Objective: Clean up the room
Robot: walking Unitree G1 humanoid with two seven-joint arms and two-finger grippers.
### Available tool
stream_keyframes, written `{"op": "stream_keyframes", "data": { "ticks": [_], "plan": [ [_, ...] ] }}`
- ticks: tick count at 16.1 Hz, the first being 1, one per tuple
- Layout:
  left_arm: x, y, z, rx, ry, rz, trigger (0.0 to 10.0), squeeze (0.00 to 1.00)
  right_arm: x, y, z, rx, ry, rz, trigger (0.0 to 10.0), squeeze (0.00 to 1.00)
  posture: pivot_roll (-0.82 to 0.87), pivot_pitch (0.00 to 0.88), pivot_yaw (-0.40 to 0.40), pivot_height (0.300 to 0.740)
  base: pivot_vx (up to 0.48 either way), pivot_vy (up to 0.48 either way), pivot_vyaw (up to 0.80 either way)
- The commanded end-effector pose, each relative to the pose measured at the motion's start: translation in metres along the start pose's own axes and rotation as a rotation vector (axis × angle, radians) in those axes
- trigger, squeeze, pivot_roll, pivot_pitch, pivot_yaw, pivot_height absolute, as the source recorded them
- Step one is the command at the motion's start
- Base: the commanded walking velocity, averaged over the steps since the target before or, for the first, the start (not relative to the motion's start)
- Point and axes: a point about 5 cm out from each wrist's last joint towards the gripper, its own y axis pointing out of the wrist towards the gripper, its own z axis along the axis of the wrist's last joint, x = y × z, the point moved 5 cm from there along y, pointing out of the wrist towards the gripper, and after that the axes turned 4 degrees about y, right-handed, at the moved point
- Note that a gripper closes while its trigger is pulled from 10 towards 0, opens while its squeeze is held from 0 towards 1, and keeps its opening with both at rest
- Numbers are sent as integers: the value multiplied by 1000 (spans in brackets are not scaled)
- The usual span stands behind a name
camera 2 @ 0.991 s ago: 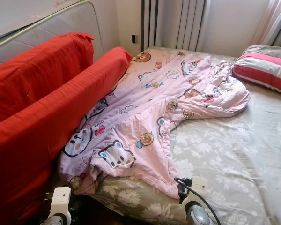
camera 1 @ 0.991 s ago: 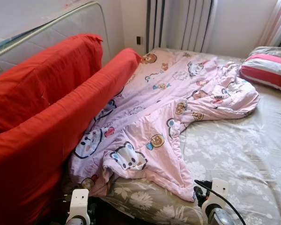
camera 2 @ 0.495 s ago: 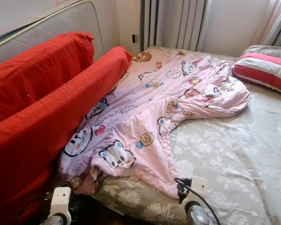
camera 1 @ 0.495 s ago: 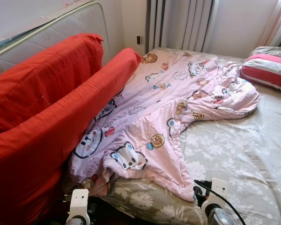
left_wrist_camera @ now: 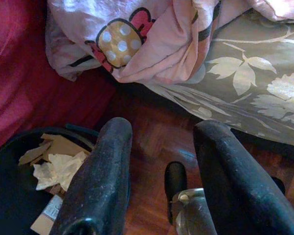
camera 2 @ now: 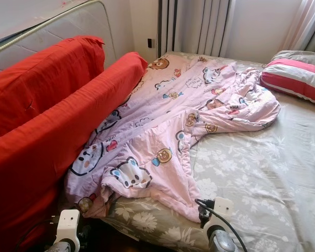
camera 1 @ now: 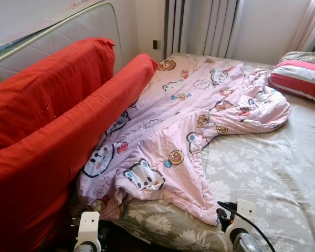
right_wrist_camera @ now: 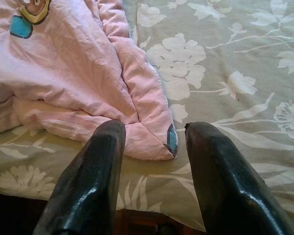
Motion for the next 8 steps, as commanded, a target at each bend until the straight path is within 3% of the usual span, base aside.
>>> {"op": "stream_keyframes", "data": {
  "ticks": [1,8],
  "plan": [
    [-2,-1,-6,-21,0,0,10000,0,-1,0,-1,-2,-3,3,10000,0,87,76,11,740,244,0,0],
    [-2,-2,-6,-22,1,-2,10000,0,-2,-1,-3,-5,0,7,10000,0,86,77,13,740,252,0,0]
  ]
}}
